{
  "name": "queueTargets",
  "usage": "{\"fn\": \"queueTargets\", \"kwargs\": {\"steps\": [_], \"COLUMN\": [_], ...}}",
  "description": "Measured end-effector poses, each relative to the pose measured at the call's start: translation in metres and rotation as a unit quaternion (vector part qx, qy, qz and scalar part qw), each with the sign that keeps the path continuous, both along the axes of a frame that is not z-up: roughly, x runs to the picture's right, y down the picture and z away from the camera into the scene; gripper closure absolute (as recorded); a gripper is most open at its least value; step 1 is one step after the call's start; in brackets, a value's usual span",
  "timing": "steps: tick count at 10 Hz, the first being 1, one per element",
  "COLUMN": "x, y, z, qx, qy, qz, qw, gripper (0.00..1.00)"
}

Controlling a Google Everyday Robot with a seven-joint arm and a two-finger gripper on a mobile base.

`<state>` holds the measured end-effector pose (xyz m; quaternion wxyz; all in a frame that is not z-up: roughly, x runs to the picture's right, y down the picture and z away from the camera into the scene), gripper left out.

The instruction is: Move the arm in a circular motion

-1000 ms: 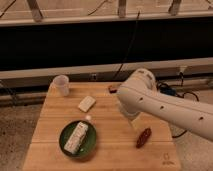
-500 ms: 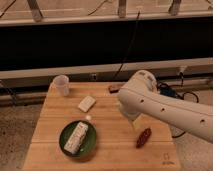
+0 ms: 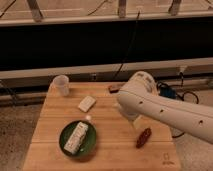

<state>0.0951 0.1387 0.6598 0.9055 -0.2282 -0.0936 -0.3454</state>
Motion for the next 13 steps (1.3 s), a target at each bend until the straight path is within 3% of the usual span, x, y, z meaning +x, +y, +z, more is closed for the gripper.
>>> {"fn": "queueTargets", "kwargs": {"steps": [9,13], "x": [-0.009,0.013], "y": [0.018,0.023], "z": [0.003,0.006], "qx": [0.006,0.01], "qy": [-0.024,-0.024], "qz": [-0.055,-0.049], "qw": [0.9982,0.9985], "gripper": [0.2,0.2]}}
